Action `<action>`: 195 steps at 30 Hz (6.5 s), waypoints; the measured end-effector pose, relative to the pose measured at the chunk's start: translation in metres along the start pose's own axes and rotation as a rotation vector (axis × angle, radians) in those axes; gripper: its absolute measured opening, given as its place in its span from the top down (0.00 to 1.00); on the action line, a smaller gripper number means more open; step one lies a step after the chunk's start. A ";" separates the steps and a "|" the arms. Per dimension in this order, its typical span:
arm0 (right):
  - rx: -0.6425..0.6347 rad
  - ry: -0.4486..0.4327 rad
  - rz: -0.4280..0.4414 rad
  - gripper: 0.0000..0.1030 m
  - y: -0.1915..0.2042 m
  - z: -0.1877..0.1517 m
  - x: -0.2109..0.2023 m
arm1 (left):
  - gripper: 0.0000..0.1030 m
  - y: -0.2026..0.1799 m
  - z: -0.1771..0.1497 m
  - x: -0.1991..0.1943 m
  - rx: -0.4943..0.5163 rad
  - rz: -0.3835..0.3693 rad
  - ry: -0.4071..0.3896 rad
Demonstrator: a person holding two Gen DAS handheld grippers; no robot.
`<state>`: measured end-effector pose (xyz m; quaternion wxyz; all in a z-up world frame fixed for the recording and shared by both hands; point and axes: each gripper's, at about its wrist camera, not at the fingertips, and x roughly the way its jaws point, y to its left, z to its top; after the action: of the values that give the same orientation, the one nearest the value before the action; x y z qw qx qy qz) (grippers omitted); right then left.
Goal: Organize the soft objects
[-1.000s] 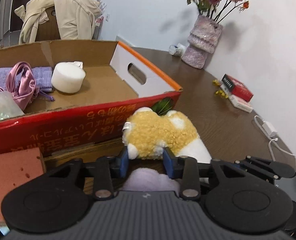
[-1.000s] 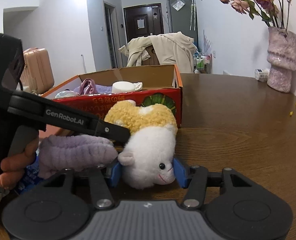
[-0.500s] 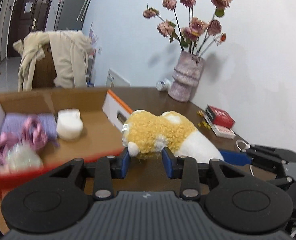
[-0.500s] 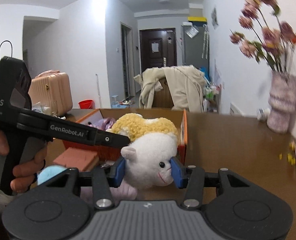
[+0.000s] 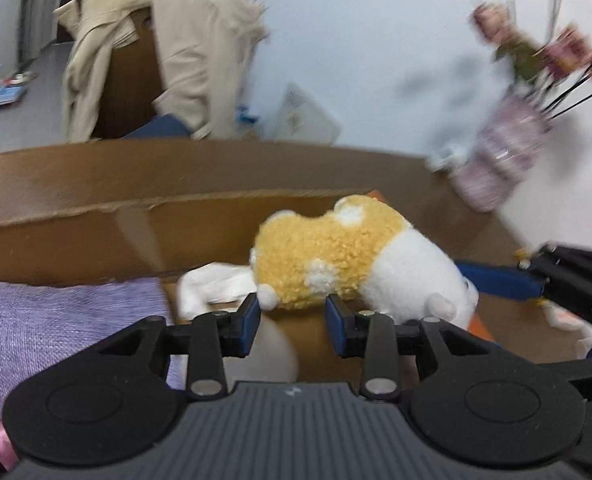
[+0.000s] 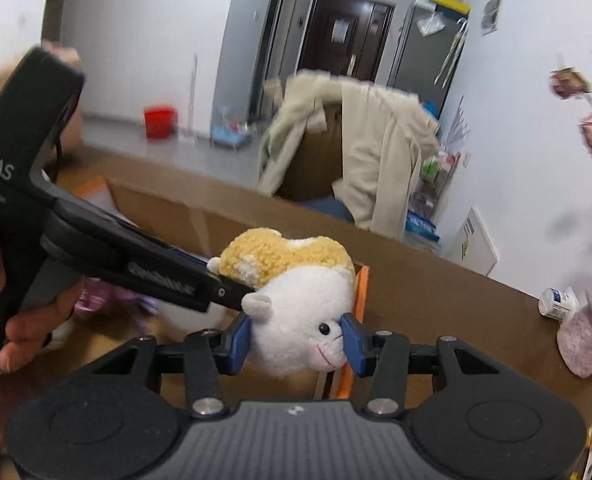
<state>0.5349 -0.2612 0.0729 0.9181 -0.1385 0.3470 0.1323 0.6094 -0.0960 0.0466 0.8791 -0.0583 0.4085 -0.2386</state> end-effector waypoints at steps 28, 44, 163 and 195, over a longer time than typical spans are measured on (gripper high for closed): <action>0.141 -0.182 -0.012 0.31 -0.019 0.003 -0.150 | 0.32 -0.054 -0.046 -0.232 0.209 0.091 -0.271; 0.135 -0.358 -0.035 0.14 0.025 -0.086 -0.284 | 0.06 -0.102 -0.177 -0.372 0.255 0.204 -0.502; 0.327 -0.253 0.234 0.34 0.030 -0.063 -0.132 | 0.18 -0.033 -0.143 -0.271 -0.027 0.204 -0.429; 0.223 -0.148 0.310 0.22 0.161 -0.188 -0.174 | 0.07 -0.024 -0.292 -0.270 -0.106 0.254 -0.249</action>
<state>0.2409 -0.2030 0.0285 0.9194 0.0290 0.3081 0.2426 0.2335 0.0359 0.0482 0.9417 -0.0817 0.3125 -0.0945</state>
